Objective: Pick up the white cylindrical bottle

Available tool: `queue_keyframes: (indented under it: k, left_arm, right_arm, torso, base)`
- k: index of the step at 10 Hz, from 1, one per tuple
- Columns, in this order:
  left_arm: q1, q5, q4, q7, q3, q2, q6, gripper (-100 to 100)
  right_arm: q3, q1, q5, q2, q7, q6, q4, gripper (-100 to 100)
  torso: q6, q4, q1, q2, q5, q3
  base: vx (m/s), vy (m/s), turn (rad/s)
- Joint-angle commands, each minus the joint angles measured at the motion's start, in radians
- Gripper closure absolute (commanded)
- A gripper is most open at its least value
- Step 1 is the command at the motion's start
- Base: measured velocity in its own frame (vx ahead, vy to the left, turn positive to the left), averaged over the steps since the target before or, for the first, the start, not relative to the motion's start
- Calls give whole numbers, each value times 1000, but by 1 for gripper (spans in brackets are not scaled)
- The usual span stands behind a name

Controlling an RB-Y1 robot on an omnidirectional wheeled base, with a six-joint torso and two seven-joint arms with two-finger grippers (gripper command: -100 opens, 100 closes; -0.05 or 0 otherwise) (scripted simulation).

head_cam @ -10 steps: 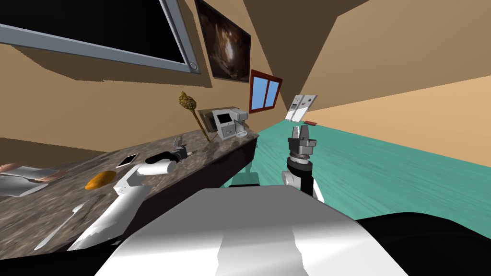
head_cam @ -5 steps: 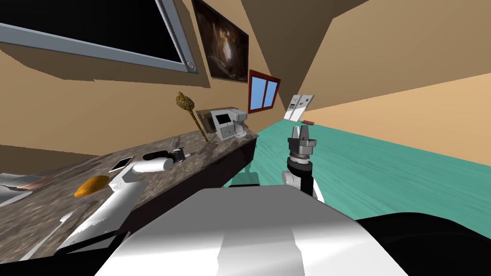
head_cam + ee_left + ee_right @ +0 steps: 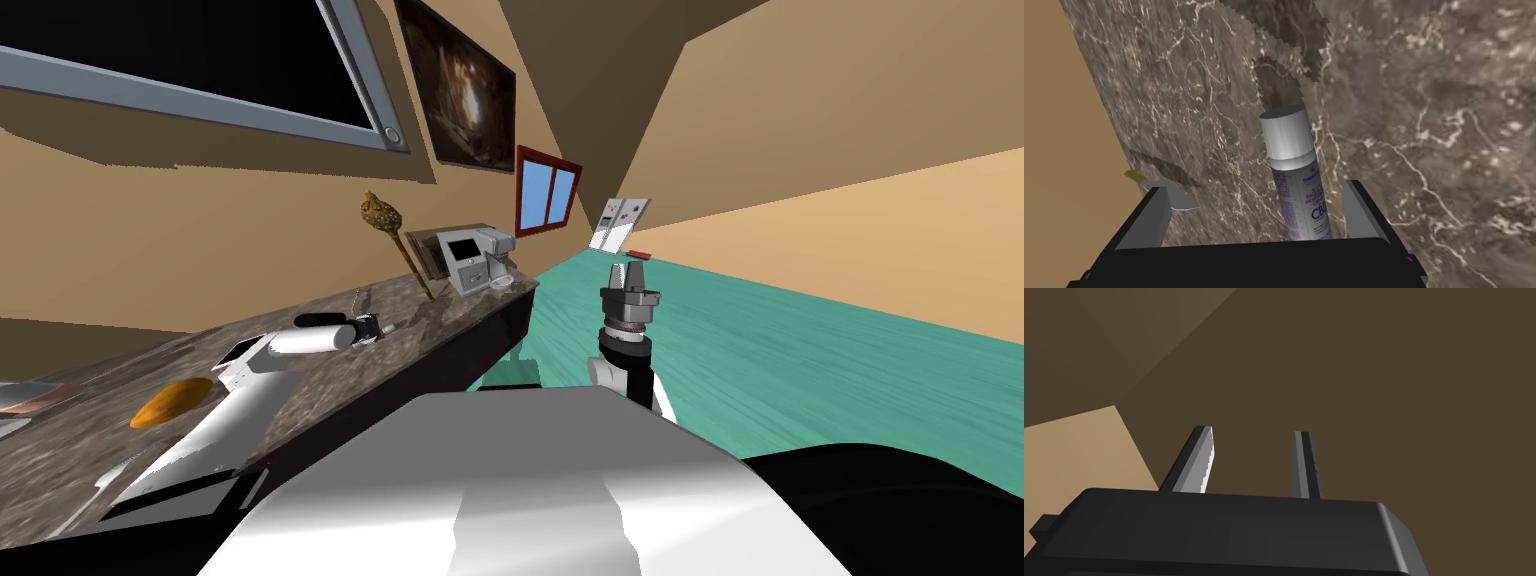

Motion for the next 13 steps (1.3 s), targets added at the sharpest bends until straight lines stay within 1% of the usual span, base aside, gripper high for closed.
queue_keyframes:
  k: [1,2,3,5,6,8,10,12,13]
  left_arm:
    - [-11,17,32,7,-3,13,34,-100]
    - [-26,37,65,21,-8,29,71,-100]
    - [-26,37,65,21,-8,29,72,-100]
    - [-51,73,125,49,-21,57,134,-100]
    - [-51,73,125,49,-21,57,139,-100]
    - [-71,103,176,72,-33,79,193,-100]
    - [-86,126,216,91,-45,94,234,-100]
    - [-98,145,250,107,-56,105,267,-100]
    - [-96,136,237,103,-54,100,254,-100]
  right_arm:
    - [0,0,0,0,0,0,0,0]
    - [0,0,0,0,0,0,0,0]
    - [0,0,0,0,0,0,0,0]
    - [0,0,0,0,0,0,0,0]
    - [0,0,0,0,0,0,0,0]
    - [0,0,0,0,0,0,0,0]
    - [0,0,0,0,0,0,0,0]
    - [0,0,0,0,0,0,0,0]
    - [0,0,0,0,0,0,0,0]
  torso:
    - [0,0,0,0,0,0]
    - [0,0,0,0,0,0]
    - [0,0,0,0,0,0]
    - [0,0,-1,1,0,0]
    - [0,0,0,0,0,0]
    - [0,0,0,0,0,0]
    - [0,0,0,0,0,0]
    - [0,0,0,0,0,0]
    - [0,0,0,0,0,0]
  base:
    - [34,32,-25]
    - [32,36,-29]
    - [23,28,-18]
    - [38,30,-39]
    - [33,37,-16]
    - [34,32,-26]
    - [36,42,-24]
    - [33,37,-17]
    - [12,18,-5]
